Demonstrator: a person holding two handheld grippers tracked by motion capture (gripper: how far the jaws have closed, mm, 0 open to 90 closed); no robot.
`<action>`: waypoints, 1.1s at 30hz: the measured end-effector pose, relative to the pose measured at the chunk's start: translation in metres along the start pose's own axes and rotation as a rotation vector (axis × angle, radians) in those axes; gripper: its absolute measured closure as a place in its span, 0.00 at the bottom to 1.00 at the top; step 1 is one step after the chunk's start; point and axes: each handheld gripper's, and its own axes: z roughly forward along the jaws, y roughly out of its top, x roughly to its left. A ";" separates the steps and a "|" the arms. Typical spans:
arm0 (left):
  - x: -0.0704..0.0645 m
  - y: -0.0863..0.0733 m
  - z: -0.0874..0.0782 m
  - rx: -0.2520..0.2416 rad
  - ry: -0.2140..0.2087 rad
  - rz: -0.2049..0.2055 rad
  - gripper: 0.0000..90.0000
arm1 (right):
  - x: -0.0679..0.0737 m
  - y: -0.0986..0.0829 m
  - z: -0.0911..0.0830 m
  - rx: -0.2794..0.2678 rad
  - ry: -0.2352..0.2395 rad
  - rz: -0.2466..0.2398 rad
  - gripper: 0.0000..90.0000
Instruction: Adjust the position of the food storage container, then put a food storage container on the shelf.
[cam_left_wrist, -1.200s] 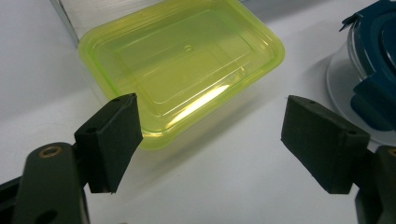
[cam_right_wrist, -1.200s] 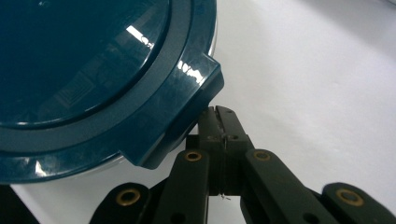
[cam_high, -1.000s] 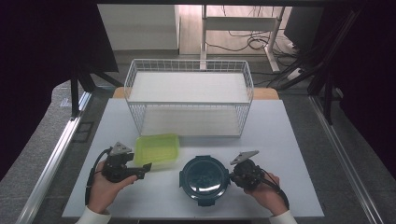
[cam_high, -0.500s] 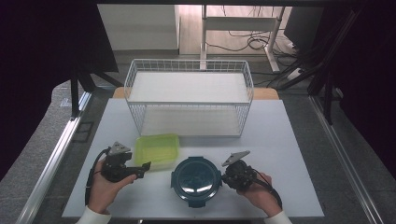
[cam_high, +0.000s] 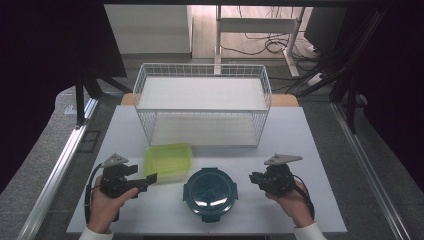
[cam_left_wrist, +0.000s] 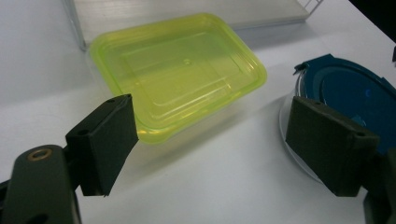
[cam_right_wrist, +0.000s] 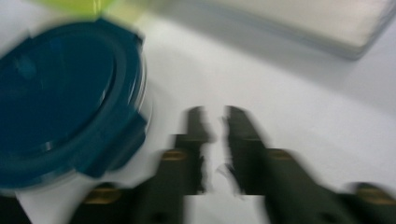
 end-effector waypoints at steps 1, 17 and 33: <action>0.000 0.000 0.000 0.000 0.000 0.000 0.18 | 0.000 0.000 0.000 0.000 0.000 0.000 0.71; -0.013 0.004 0.008 0.025 -0.045 0.025 0.16 | -0.004 -0.006 -0.017 -0.067 0.062 0.140 0.27; -0.018 0.002 0.008 0.003 -0.165 -0.031 0.13 | 0.006 -0.004 -0.004 -0.051 0.169 0.170 0.20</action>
